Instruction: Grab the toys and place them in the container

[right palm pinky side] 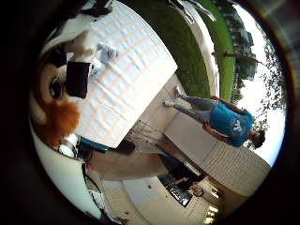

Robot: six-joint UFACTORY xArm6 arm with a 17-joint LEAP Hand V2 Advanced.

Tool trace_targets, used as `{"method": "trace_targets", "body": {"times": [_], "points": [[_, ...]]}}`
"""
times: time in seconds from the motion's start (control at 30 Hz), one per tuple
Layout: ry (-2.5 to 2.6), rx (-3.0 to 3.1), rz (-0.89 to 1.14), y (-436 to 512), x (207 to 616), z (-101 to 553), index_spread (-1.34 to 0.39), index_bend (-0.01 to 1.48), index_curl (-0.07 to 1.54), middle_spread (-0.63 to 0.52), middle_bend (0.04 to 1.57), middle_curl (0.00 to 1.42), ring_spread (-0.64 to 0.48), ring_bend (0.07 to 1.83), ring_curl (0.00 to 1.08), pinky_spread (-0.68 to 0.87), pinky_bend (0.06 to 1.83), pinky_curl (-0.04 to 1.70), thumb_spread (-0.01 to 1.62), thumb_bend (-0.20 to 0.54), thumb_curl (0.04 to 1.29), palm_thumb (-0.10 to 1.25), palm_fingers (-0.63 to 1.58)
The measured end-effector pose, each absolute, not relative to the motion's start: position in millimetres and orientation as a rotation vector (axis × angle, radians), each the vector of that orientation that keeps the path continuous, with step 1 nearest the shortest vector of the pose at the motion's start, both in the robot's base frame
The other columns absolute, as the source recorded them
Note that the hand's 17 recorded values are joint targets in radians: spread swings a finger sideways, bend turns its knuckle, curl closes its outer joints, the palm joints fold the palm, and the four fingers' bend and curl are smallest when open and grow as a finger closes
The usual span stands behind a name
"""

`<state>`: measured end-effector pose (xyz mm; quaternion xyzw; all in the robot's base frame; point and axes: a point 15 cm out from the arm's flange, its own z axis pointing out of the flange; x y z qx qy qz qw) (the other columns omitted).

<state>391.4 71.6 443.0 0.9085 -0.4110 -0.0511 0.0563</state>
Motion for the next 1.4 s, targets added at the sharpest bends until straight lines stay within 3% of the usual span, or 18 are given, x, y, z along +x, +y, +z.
{"method": "trace_targets", "body": {"times": [0.27, 0.47, 0.67, 0.8, 0.9, 1.0, 1.2, 1.4], "points": [[-1.197, 2.953, -0.221, 210.2, 392.9, 430.2, -1.15, 0.67, 0.34, -0.29, 1.15, 1.15, -0.13, 1.44, 0.87, 0.17, 1.44, 0.98, 1.14, -0.015, 0.67, 0.97, 0.8], [-1.154, 2.932, -0.326, 254.5, 406.2, 377.7, -1.2, 0.68, 0.41, -0.29, 1.17, 1.17, -0.13, 1.47, 0.88, 0.15, 1.48, 1.0, 1.15, -0.019, 0.7, 0.95, 0.76], [-1.145, 2.911, -0.351, 274.8, 415.7, 342.8, -1.16, 0.68, 0.53, -0.26, 1.14, 1.13, -0.09, 1.46, 0.84, 0.16, 1.38, 1.01, 1.2, -0.028, 0.66, 0.86, 0.69], [-1.141, 2.903, -0.358, 275.4, 415.2, 338.5, -0.92, 0.64, 0.65, -0.21, 0.96, 1.02, -0.02, 1.32, 0.76, 0.21, 1.26, 0.97, 1.22, -0.029, 0.6, 0.82, 0.49], [-1.133, 2.896, -0.367, 274.4, 413.3, 337.3, -0.62, 0.5, 0.66, -0.14, 0.72, 0.89, 0.05, 1.21, 0.7, 0.26, 1.16, 0.94, 1.22, -0.032, 0.57, 0.79, 0.08], [-1.123, 2.874, -0.382, 270.8, 410.2, 333.3, -0.48, 0.43, 0.6, -0.07, 0.5, 0.75, 0.15, 0.98, 0.59, 0.32, 1.0, 0.85, 1.2, -0.029, 0.55, 0.78, -0.18], [-1.096, 2.855, -0.42, 258.1, 405.4, 335.2, -0.47, 0.21, 0.45, 0.07, 0.16, 0.52, 0.27, 0.55, 0.38, 0.41, 0.69, 0.64, 1.17, -0.027, 0.5, 0.77, -0.22], [-1.128, 2.896, -0.389, 229.3, 410.8, 363.7, -0.47, 0.14, 0.37, 0.12, 0.11, 0.39, 0.31, 0.43, 0.33, 0.45, 0.58, 0.54, 1.14, -0.028, 0.47, 0.77, -0.13]]}}
